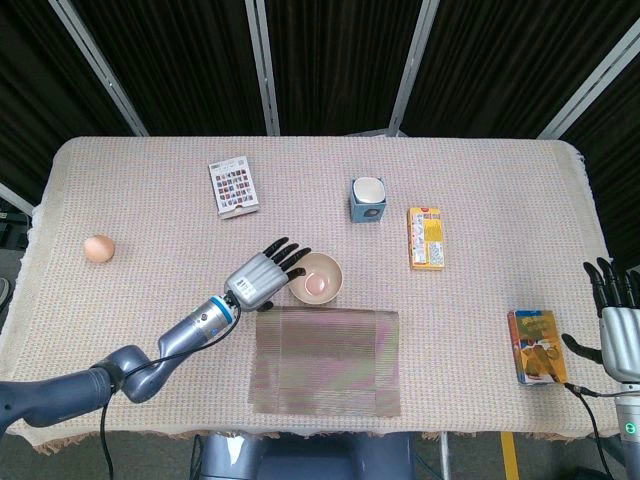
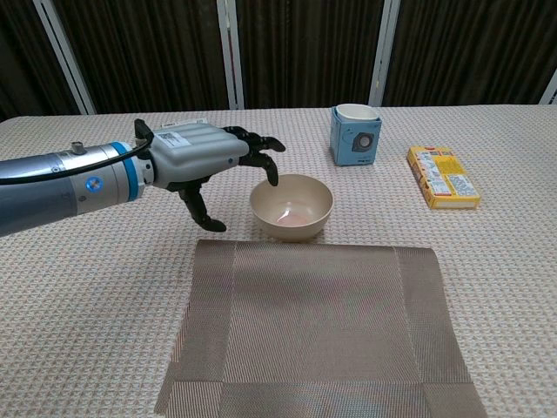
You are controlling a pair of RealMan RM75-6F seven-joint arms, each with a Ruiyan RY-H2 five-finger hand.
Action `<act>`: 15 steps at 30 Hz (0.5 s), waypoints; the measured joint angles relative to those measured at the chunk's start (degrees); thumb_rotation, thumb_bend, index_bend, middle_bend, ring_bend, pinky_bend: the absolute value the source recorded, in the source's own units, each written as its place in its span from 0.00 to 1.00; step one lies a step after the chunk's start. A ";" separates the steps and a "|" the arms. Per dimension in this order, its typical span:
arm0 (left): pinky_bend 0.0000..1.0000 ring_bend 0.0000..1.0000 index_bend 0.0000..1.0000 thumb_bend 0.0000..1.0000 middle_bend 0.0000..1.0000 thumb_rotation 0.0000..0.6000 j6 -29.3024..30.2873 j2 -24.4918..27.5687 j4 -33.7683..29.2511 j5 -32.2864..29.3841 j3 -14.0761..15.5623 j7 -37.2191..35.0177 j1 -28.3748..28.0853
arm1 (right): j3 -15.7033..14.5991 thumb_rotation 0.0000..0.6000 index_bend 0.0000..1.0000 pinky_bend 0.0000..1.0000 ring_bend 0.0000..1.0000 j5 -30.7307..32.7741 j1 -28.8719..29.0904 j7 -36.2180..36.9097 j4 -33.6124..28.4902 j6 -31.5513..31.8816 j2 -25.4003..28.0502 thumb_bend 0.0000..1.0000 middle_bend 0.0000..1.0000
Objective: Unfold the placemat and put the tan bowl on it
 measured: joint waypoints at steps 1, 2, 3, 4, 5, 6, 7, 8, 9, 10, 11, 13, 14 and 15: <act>0.00 0.00 0.28 0.30 0.00 1.00 0.20 -0.65 0.86 0.13 0.10 -0.12 -0.28 | 0.04 1.00 0.00 0.00 0.00 0.02 -0.01 0.08 0.06 -0.16 0.04 0.00 0.00; 0.00 0.00 0.28 0.30 0.00 1.00 0.40 -1.31 1.74 0.23 0.20 -0.25 -0.55 | 0.11 1.00 0.00 0.00 0.00 0.02 -0.05 0.20 0.14 -0.30 0.12 0.00 0.00; 0.00 0.00 0.31 0.31 0.00 1.00 0.59 -2.21 2.89 0.31 0.35 -0.46 -0.93 | 0.19 1.00 0.00 0.00 0.00 -0.02 -0.10 0.25 0.14 -0.28 0.16 0.00 0.00; 0.00 0.00 0.33 0.32 0.00 1.00 0.64 -2.85 3.71 0.31 0.48 -0.63 -1.21 | 0.26 1.00 0.00 0.00 0.00 -0.06 -0.14 0.31 0.12 -0.22 0.20 0.00 0.00; 0.00 0.00 0.35 0.33 0.00 1.00 0.64 -3.45 4.51 0.29 0.61 -0.76 -1.50 | 0.37 1.00 0.00 0.00 0.00 -0.12 -0.22 0.41 0.08 -0.11 0.26 0.00 0.00; 0.00 0.00 0.37 0.34 0.00 1.00 0.62 -4.21 5.52 0.22 0.78 -0.91 -1.87 | 0.46 1.00 0.00 0.00 0.00 -0.18 -0.28 0.51 0.04 -0.04 0.32 0.00 0.00; 0.00 0.00 0.38 0.35 0.00 1.00 0.59 -4.78 6.23 0.12 0.89 -1.01 -2.12 | 0.55 1.00 0.00 0.00 0.00 -0.20 -0.35 0.62 0.00 0.01 0.39 0.00 0.00; 0.00 0.00 0.38 0.35 0.00 1.00 0.58 -5.34 6.92 0.00 0.99 -1.09 -2.34 | 0.67 1.00 0.00 0.00 0.00 -0.19 -0.43 0.71 -0.01 0.04 0.48 0.00 0.00; 0.00 0.00 0.40 0.35 0.00 1.00 0.54 -6.10 7.80 -0.21 1.11 -1.15 -2.59 | 0.76 1.00 0.00 0.00 0.00 -0.16 -0.48 0.78 -0.01 0.06 0.53 0.00 0.00; 0.00 0.00 0.42 0.36 0.00 1.00 0.49 -6.68 8.43 -0.43 1.19 -1.20 -2.77 | 0.85 1.00 0.00 0.00 0.00 -0.11 -0.53 0.87 0.00 0.07 0.58 0.00 0.00; 0.00 0.00 0.45 0.36 0.00 1.00 0.43 -7.24 9.05 -0.63 1.27 -1.22 -2.95 | 0.95 1.00 0.00 0.00 0.00 -0.06 -0.59 1.01 -0.01 0.07 0.64 0.00 0.00; 0.00 0.00 0.53 0.40 0.00 1.00 0.32 -8.48 10.46 -0.94 1.54 -1.18 -3.39 | 1.11 1.00 0.00 0.00 0.00 0.03 -0.69 1.25 -0.02 0.03 0.76 0.00 0.00; 0.00 0.00 0.57 0.42 0.00 1.00 0.31 -8.98 11.02 -1.02 1.67 -1.15 -3.57 | 1.18 1.00 0.00 0.00 0.00 0.06 -0.74 1.38 -0.01 -0.03 0.83 0.00 0.00; 0.00 0.00 0.62 0.44 0.00 1.00 0.36 -9.55 11.63 -1.09 1.83 -1.10 -3.80 | 1.21 1.00 0.00 0.00 0.00 0.06 -0.76 1.41 0.00 -0.06 0.85 0.00 0.00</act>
